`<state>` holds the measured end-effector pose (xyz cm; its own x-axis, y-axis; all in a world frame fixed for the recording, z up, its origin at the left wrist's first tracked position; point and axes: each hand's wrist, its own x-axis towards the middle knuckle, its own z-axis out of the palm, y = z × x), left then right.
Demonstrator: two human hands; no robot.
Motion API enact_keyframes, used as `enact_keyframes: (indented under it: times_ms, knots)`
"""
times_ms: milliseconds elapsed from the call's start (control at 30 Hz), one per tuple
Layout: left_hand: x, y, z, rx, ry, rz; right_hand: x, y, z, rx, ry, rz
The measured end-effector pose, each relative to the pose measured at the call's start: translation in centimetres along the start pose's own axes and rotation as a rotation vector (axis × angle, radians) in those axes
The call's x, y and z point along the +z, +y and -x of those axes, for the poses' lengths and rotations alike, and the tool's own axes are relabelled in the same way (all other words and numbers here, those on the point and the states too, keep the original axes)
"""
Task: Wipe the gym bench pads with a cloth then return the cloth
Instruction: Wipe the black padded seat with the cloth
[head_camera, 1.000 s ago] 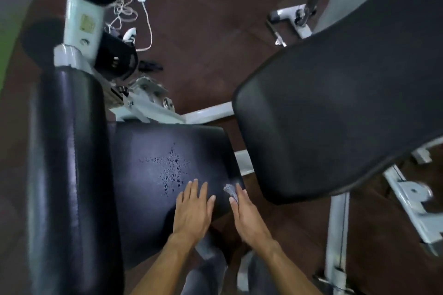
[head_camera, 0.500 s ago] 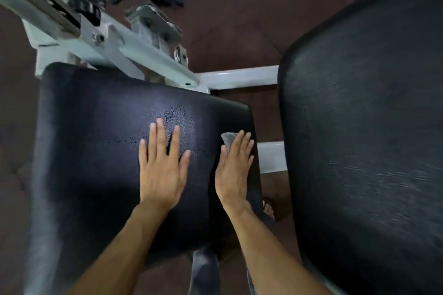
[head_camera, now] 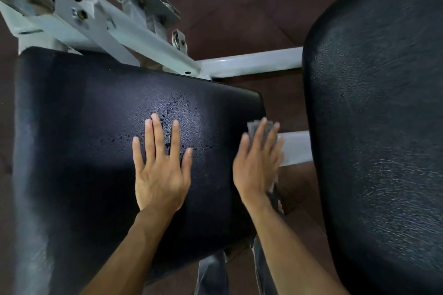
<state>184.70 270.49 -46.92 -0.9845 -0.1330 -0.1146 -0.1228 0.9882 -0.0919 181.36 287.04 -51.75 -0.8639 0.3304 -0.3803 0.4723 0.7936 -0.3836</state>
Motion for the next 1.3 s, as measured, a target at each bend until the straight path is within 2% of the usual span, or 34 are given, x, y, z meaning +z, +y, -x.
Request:
enact_keyframes:
  times_ms: [67,133,233,300,367,433,533,600,700,800,867,933,1000,1133,1200,1300]
  knots:
    - [0.1,-0.1,-0.1,-0.007,0.006,0.004,0.2,-4.0,-3.2,-0.018,0.007,-0.036]
    - [0.3,-0.1,-0.2,-0.008,0.015,0.011,0.6,-5.7,-2.9,-0.144,0.028,-0.012]
    - [0.3,-0.1,-0.1,-0.014,0.009,0.033,0.4,-1.9,3.1,-0.498,-0.092,0.029]
    - [0.2,-0.2,-0.1,-0.015,0.003,0.036,0.1,3.3,7.4,-0.621,-0.149,0.089]
    - [0.2,-0.2,-0.1,-0.019,0.004,0.041,-0.4,7.0,8.4,-0.561,-0.148,0.129]
    - [0.2,-0.1,-0.1,-0.02,0.003,0.037,-0.5,7.6,5.8,-0.42,-0.115,0.138]
    - [0.3,0.0,-0.2,-0.02,0.006,0.021,-0.4,1.7,-1.6,-0.228,0.021,0.023]
    - [0.4,0.0,-0.2,-0.024,0.007,0.024,0.2,-3.5,-5.7,-0.156,0.047,-0.061]
    - [0.4,-0.1,-0.2,-0.019,0.004,0.039,0.8,-5.9,-4.5,-0.346,0.047,-0.012]
    - [0.2,-0.1,-0.2,-0.022,-0.001,0.047,0.2,-0.9,3.9,-0.625,-0.12,0.024]
    - [0.3,0.0,-0.3,-0.026,0.004,0.048,0.2,4.0,8.7,-0.655,-0.174,0.075]
    - [0.3,-0.1,-0.2,-0.025,0.006,0.041,0.0,7.4,9.7,-0.563,-0.183,0.111]
    - [0.3,-0.1,-0.2,-0.028,0.005,0.029,-0.1,7.6,7.4,-0.414,-0.168,0.118]
    - [-0.1,-0.3,-0.3,-0.013,0.018,0.07,-0.1,-1.2,-1.4,-0.105,-0.003,-0.048]
    - [-0.4,-1.2,-0.4,0.009,0.046,0.099,0.4,-6.2,-2.8,-0.183,0.03,-0.044]
    - [-0.8,-2.8,-0.9,-0.082,0.08,0.089,1.2,-7.3,2.3,-0.536,-0.044,0.022]
